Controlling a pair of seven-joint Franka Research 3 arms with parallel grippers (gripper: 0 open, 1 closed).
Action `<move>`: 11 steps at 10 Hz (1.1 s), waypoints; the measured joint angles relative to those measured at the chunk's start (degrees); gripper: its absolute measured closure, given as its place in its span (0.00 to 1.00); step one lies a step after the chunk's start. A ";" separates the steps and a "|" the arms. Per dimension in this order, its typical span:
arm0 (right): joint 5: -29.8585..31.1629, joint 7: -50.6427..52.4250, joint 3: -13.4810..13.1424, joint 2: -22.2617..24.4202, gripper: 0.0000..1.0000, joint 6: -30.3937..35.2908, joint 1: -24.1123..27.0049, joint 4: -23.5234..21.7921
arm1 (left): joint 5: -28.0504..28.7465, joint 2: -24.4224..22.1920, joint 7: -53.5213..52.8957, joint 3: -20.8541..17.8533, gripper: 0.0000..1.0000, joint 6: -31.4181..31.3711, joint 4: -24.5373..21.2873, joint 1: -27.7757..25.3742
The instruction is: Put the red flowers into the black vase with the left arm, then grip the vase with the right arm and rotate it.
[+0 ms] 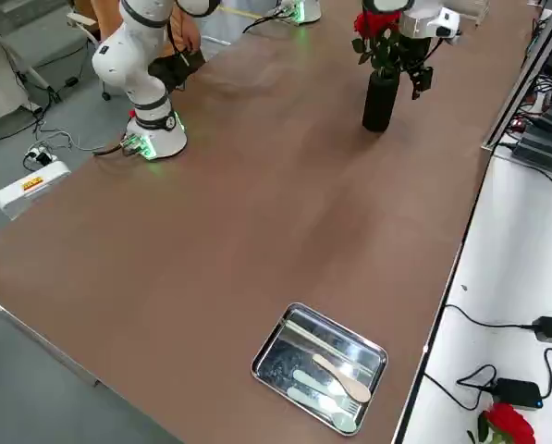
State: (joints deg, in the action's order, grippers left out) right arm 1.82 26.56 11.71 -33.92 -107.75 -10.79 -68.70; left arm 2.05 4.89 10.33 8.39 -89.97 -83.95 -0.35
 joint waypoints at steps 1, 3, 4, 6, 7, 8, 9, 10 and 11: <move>-1.18 -3.88 -1.93 2.27 0.00 2.87 0.55 0.06 | 0.00 0.00 0.00 -0.04 0.00 0.00 0.00 -0.02; -3.44 -15.20 -7.00 7.01 0.00 8.23 1.82 0.04 | 0.00 0.02 0.00 -0.15 0.00 0.00 0.03 -0.07; -3.82 -21.76 -9.35 9.63 0.00 11.31 2.30 -0.18 | 0.00 0.02 0.00 -0.22 0.00 0.00 0.08 -0.08; -3.97 -30.79 -14.28 16.25 0.00 15.53 2.43 -3.39 | 0.00 0.02 0.00 -0.25 0.00 0.00 0.11 -0.08; -3.99 -32.88 -17.50 20.02 0.00 16.37 2.41 -6.80 | 0.00 0.03 0.00 -0.25 0.00 0.00 0.11 -0.07; -4.03 -33.05 -21.21 23.91 0.00 16.60 2.49 -11.12 | -0.01 0.04 0.00 -0.25 0.00 0.00 0.11 -0.07; -4.04 -32.97 -23.93 27.70 0.00 16.61 2.69 -15.41 | -0.09 0.05 0.00 -0.23 0.00 0.00 0.12 -0.06; -4.04 -32.94 -25.09 30.92 0.00 16.55 2.81 -19.01 | -0.12 0.05 0.00 -0.21 0.00 0.00 0.12 -0.05; -3.95 -32.95 -25.09 32.95 0.00 16.28 2.78 -21.39 | -0.13 0.05 0.00 -0.21 0.00 0.01 0.12 -0.05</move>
State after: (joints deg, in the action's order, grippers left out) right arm -2.13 -6.40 -13.38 -0.97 -91.46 -8.01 -90.09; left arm 1.92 4.94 10.33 8.17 -89.96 -83.82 -0.40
